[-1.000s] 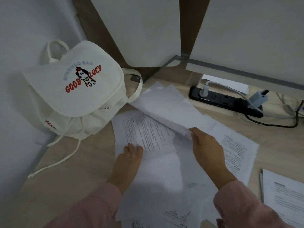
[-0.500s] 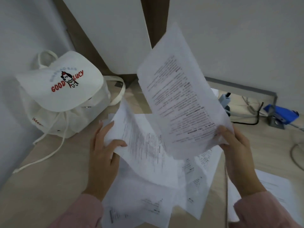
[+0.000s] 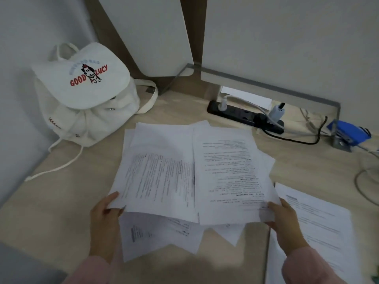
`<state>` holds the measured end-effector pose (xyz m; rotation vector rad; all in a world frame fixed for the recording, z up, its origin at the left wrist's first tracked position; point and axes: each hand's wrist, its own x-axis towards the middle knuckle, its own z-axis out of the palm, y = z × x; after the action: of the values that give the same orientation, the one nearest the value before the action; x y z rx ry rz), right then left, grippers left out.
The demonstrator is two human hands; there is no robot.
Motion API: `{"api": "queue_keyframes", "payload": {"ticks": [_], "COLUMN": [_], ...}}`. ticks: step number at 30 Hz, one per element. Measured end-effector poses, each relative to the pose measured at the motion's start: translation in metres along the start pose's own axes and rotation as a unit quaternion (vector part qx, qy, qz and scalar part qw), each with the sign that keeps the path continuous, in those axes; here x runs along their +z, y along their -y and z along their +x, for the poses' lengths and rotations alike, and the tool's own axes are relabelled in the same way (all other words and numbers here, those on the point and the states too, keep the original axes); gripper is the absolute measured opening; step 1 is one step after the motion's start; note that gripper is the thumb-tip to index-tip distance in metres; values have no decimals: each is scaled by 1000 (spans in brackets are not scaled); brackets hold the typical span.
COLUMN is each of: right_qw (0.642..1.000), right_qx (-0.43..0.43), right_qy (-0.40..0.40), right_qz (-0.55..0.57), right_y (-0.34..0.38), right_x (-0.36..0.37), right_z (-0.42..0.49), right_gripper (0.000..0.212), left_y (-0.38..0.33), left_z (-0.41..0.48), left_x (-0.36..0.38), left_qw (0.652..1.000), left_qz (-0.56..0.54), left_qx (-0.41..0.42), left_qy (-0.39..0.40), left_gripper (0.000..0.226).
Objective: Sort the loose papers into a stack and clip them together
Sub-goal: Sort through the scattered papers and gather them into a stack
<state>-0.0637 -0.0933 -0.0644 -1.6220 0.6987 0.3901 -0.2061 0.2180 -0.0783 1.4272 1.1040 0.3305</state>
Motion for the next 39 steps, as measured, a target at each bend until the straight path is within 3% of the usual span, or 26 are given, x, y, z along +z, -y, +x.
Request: {"api": "queue_keyframes", "payload": {"ticks": [5, 8, 10, 13, 15, 19, 23, 27, 34, 37, 39], "right_qw": [997, 996, 994, 992, 990, 990, 977, 972, 968, 965, 965], "right_qx": [14, 17, 19, 1, -17, -6, 30, 52, 75, 77, 86], "right_qy": [58, 72, 88, 104, 118, 138, 153, 171, 226, 249, 246], "right_qz": [-39, -59, -55, -76, -75, 26, 145, 149, 78, 28, 12], "right_y": [-13, -17, -17, -15, -11, 0, 2, -6, -17, -21, -22], "right_x": [-4, -2, 0, -2, -6, -17, -28, -26, -15, -17, -19], "right_z": [-2, -3, -6, -7, -7, -4, 2, 3, -3, -2, -1], "right_gripper": [24, 20, 17, 24, 29, 29, 21, 20, 27, 32, 40], "left_y": [7, 4, 1, -6, -10, -14, -11, 4, 27, 20, 11], "left_z": [-12, -10, -10, -7, -4, -5, -14, -36, -83, -94, -91], "left_x": [-9, -11, -11, -11, -12, -14, -25, -22, 26, 36, 37], "left_qw": [991, 997, 997, 990, 984, 986, 996, 981, 931, 899, 897], "left_qz": [-105, -55, -22, -8, 28, 61, -59, -129, -136, -41, 1], "left_qx": [-80, -38, -19, -65, -82, -63, -27, -106, -255, -310, -310], "left_qy": [37, 44, 67, 123, 155, 144, 68, 100, 223, 306, 316], "left_gripper": [20, 13, 27, 56, 47, 24, 19, 20, 26, 47, 56]}}
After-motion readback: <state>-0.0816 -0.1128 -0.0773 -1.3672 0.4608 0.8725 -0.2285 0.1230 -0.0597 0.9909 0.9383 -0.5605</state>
